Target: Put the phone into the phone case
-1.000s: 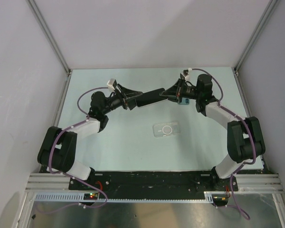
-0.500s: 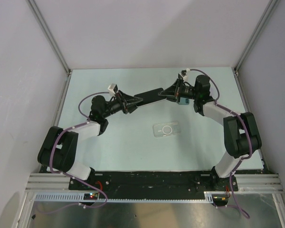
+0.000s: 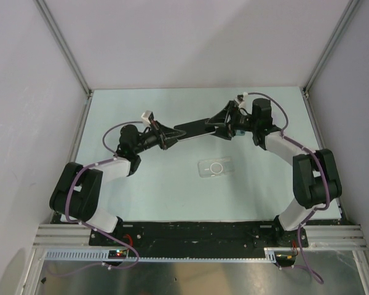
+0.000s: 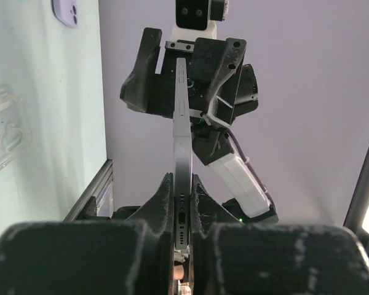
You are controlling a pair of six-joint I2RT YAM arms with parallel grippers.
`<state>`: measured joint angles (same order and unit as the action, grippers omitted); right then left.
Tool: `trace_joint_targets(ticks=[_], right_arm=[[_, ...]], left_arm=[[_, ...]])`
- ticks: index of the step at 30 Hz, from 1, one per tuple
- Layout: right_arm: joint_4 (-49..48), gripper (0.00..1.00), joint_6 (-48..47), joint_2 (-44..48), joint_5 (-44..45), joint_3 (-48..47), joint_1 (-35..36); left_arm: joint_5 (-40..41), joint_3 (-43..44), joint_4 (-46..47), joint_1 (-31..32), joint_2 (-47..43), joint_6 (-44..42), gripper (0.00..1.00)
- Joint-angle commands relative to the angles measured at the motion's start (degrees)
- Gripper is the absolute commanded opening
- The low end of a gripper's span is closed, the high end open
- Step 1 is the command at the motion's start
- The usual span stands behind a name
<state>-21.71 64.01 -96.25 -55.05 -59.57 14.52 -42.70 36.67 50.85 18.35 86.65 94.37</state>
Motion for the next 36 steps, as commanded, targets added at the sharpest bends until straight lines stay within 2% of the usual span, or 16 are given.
trace_joint_targets(ticks=[1, 6, 8, 10, 19, 36], right_arm=[[21.1, 0.81, -15.9, 7.9, 12.0, -1.5, -2.2], [38.5, 0.81, -25.1, 15.5, 32.1, -1.0, -3.2], [41.0, 0.81, -27.1, 18.0, 37.4, 0.7, -3.2], [41.9, 0.75, -28.3, 19.6, 40.4, 3.0, -3.1], [36.9, 0.60, -28.6, 20.5, 41.6, 14.6, -2.7], [32.5, 0.51, -28.2, 14.3, 43.3, 17.2, 1.4]], left_arm=[[-0.8, -0.7, 3.0, 0.3, -0.9, -2.1, 0.00], [-0.2, -2.5, 1.0, 1.7, -1.2, -5.0, 0.00], [0.3, -2.8, -1.3, 3.2, -0.9, -8.3, 0.00], [1.0, -2.9, -3.6, 4.9, -0.1, -11.3, 0.00], [4.2, -2.0, -7.0, 12.1, 5.8, -19.5, 0.00], [8.0, 2.5, -9.1, 14.6, 15.2, -27.5, 0.00]])
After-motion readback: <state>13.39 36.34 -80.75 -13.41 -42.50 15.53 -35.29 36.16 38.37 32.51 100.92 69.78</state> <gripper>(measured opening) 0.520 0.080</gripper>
